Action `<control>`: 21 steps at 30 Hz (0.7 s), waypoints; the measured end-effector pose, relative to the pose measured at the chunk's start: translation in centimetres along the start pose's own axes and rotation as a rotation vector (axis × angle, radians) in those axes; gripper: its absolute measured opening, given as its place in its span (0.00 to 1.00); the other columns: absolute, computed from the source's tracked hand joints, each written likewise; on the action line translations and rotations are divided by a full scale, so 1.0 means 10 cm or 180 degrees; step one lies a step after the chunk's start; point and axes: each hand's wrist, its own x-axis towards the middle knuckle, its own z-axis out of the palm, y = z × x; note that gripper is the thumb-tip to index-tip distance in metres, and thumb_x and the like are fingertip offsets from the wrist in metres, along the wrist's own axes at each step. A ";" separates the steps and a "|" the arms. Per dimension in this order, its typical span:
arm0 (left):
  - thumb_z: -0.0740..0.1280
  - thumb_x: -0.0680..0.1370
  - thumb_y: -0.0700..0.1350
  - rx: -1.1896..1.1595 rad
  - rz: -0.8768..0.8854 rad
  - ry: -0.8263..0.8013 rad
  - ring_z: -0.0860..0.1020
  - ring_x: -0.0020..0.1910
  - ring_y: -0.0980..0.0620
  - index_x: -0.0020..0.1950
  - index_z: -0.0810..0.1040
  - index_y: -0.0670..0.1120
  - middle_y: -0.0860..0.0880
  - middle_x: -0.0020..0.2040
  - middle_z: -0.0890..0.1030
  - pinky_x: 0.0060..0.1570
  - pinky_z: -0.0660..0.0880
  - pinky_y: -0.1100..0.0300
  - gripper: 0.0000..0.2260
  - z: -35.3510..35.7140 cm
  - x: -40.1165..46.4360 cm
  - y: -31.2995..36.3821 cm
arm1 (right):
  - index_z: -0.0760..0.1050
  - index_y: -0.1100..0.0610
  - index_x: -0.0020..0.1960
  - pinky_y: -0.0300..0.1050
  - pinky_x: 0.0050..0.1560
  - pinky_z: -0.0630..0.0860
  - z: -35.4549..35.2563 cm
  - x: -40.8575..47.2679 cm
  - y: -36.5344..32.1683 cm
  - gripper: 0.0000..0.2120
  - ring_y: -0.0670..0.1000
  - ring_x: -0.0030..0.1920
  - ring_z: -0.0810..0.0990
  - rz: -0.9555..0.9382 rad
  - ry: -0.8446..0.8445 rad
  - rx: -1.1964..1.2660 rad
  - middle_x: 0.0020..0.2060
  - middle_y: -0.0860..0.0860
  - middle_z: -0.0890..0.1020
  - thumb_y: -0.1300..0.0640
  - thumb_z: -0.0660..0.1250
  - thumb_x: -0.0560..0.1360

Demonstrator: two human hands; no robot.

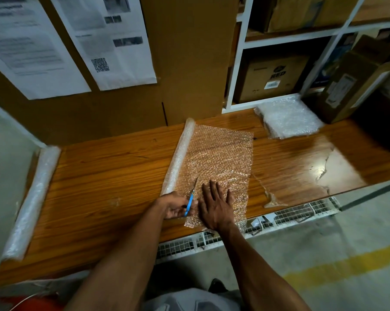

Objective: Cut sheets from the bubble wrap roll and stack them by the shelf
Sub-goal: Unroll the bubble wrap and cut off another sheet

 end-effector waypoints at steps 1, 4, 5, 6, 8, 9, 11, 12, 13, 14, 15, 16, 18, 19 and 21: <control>0.74 0.77 0.40 0.0003 -0.0025 0.0009 0.84 0.33 0.53 0.52 0.81 0.35 0.42 0.39 0.85 0.24 0.76 0.67 0.09 -0.01 0.00 0.00 | 0.40 0.49 0.85 0.67 0.81 0.36 -0.02 0.00 0.01 0.32 0.54 0.84 0.36 0.0021 0.0031 0.0007 0.84 0.51 0.38 0.37 0.36 0.85; 0.72 0.81 0.43 0.0042 -0.0177 -0.0102 0.82 0.32 0.55 0.52 0.81 0.39 0.43 0.42 0.85 0.25 0.75 0.67 0.07 -0.07 -0.01 0.01 | 0.39 0.51 0.85 0.66 0.81 0.38 -0.06 0.05 0.10 0.33 0.55 0.84 0.37 0.0100 0.0101 -0.0047 0.84 0.53 0.40 0.37 0.36 0.85; 0.70 0.81 0.44 0.0069 -0.0245 -0.0156 0.83 0.33 0.56 0.53 0.81 0.39 0.44 0.43 0.86 0.27 0.76 0.67 0.07 -0.09 -0.02 0.02 | 0.38 0.51 0.85 0.66 0.81 0.38 -0.07 0.08 0.13 0.34 0.56 0.84 0.37 0.0123 0.0095 -0.0057 0.84 0.53 0.39 0.37 0.37 0.84; 0.70 0.82 0.44 0.0096 -0.0292 -0.0184 0.84 0.35 0.55 0.56 0.81 0.40 0.44 0.44 0.86 0.29 0.77 0.65 0.08 -0.10 -0.01 0.03 | 0.37 0.51 0.85 0.66 0.81 0.37 -0.08 0.11 0.17 0.34 0.56 0.84 0.36 0.0143 0.0088 -0.0054 0.84 0.54 0.39 0.36 0.37 0.84; 0.71 0.81 0.48 0.0123 -0.0324 -0.0204 0.86 0.43 0.54 0.63 0.78 0.40 0.44 0.52 0.87 0.35 0.81 0.61 0.15 -0.10 -0.02 0.04 | 0.36 0.50 0.85 0.67 0.81 0.36 -0.09 0.15 0.22 0.36 0.56 0.83 0.35 0.0164 0.0063 -0.0062 0.84 0.54 0.38 0.34 0.38 0.83; 0.72 0.80 0.50 0.0128 -0.0310 -0.0221 0.85 0.48 0.52 0.65 0.77 0.42 0.43 0.57 0.86 0.38 0.82 0.58 0.18 -0.09 -0.02 0.05 | 0.36 0.49 0.85 0.67 0.80 0.36 -0.08 0.17 0.24 0.36 0.56 0.83 0.35 0.0165 0.0040 -0.0085 0.84 0.54 0.37 0.34 0.38 0.83; 0.73 0.79 0.54 0.0142 -0.0277 -0.0255 0.84 0.53 0.50 0.64 0.76 0.44 0.43 0.62 0.84 0.43 0.83 0.55 0.19 -0.06 -0.03 0.09 | 0.35 0.49 0.85 0.68 0.80 0.36 -0.06 0.19 0.27 0.37 0.56 0.83 0.34 0.0157 0.0000 -0.0121 0.83 0.54 0.36 0.32 0.37 0.82; 0.72 0.79 0.54 0.0159 -0.0288 -0.0270 0.84 0.53 0.50 0.63 0.77 0.44 0.44 0.61 0.84 0.45 0.83 0.55 0.19 -0.04 -0.02 0.11 | 0.35 0.49 0.85 0.69 0.80 0.36 -0.05 0.19 0.27 0.37 0.56 0.83 0.34 0.0157 -0.0010 -0.0131 0.83 0.54 0.35 0.32 0.37 0.81; 0.72 0.80 0.55 0.0165 -0.0310 -0.0280 0.84 0.52 0.50 0.63 0.77 0.43 0.44 0.60 0.85 0.48 0.83 0.54 0.19 -0.04 -0.02 0.13 | 0.34 0.49 0.85 0.69 0.80 0.36 -0.05 0.19 0.28 0.38 0.56 0.83 0.34 0.0159 -0.0017 -0.0140 0.83 0.54 0.35 0.32 0.37 0.81; 0.71 0.80 0.55 0.0180 -0.0339 -0.0297 0.83 0.51 0.51 0.62 0.78 0.42 0.45 0.57 0.85 0.50 0.82 0.54 0.19 -0.03 -0.01 0.15 | 0.34 0.49 0.85 0.69 0.80 0.36 -0.05 0.19 0.28 0.38 0.56 0.83 0.33 0.0166 -0.0025 -0.0139 0.83 0.54 0.35 0.32 0.37 0.81; 0.70 0.81 0.55 0.0209 -0.0362 -0.0312 0.83 0.50 0.52 0.62 0.79 0.42 0.46 0.54 0.85 0.51 0.82 0.54 0.18 -0.03 0.00 0.17 | 0.34 0.49 0.85 0.68 0.80 0.35 -0.05 0.19 0.27 0.38 0.56 0.83 0.33 0.0168 -0.0023 -0.0137 0.83 0.54 0.35 0.32 0.37 0.81; 0.69 0.81 0.56 0.0226 -0.0374 -0.0325 0.82 0.50 0.52 0.61 0.79 0.43 0.47 0.52 0.85 0.51 0.81 0.55 0.18 -0.02 0.00 0.19 | 0.34 0.49 0.85 0.68 0.80 0.35 -0.05 0.19 0.27 0.38 0.56 0.83 0.33 0.0165 -0.0011 -0.0140 0.83 0.53 0.35 0.32 0.38 0.81; 0.69 0.81 0.56 0.0254 -0.0350 -0.0288 0.82 0.52 0.52 0.60 0.79 0.44 0.47 0.54 0.84 0.52 0.80 0.56 0.17 0.00 0.01 0.23 | 0.34 0.49 0.85 0.67 0.80 0.33 -0.05 0.19 0.28 0.38 0.56 0.83 0.33 0.0161 0.0010 -0.0151 0.83 0.53 0.35 0.31 0.38 0.81; 0.69 0.80 0.57 0.0272 -0.0313 -0.0256 0.82 0.52 0.52 0.60 0.80 0.43 0.46 0.55 0.84 0.52 0.81 0.57 0.18 0.01 0.00 0.26 | 0.34 0.49 0.85 0.67 0.79 0.33 -0.04 0.18 0.28 0.38 0.57 0.83 0.33 0.0168 0.0017 -0.0154 0.83 0.54 0.35 0.31 0.38 0.81; 0.72 0.78 0.58 0.0302 -0.0202 -0.0160 0.83 0.50 0.52 0.58 0.81 0.42 0.46 0.54 0.86 0.47 0.82 0.60 0.20 0.03 0.00 0.30 | 0.35 0.49 0.85 0.66 0.79 0.32 -0.04 0.19 0.29 0.39 0.57 0.83 0.33 0.0177 0.0020 -0.0171 0.84 0.54 0.36 0.31 0.37 0.81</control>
